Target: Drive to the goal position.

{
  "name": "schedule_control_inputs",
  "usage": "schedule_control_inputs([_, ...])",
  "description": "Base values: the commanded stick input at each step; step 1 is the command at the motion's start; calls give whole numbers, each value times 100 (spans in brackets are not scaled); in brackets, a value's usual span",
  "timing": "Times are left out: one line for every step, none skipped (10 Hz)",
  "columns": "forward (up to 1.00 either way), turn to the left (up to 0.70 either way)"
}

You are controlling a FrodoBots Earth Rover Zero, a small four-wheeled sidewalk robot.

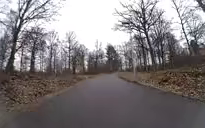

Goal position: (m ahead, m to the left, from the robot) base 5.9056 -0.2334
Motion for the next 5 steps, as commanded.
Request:
schedule_control_inputs([100, 0])
schedule_control_inputs([100, 0])
schedule_control_inputs([100, 0])
schedule_control_inputs([100, 0])
schedule_control_inputs([100, 0])
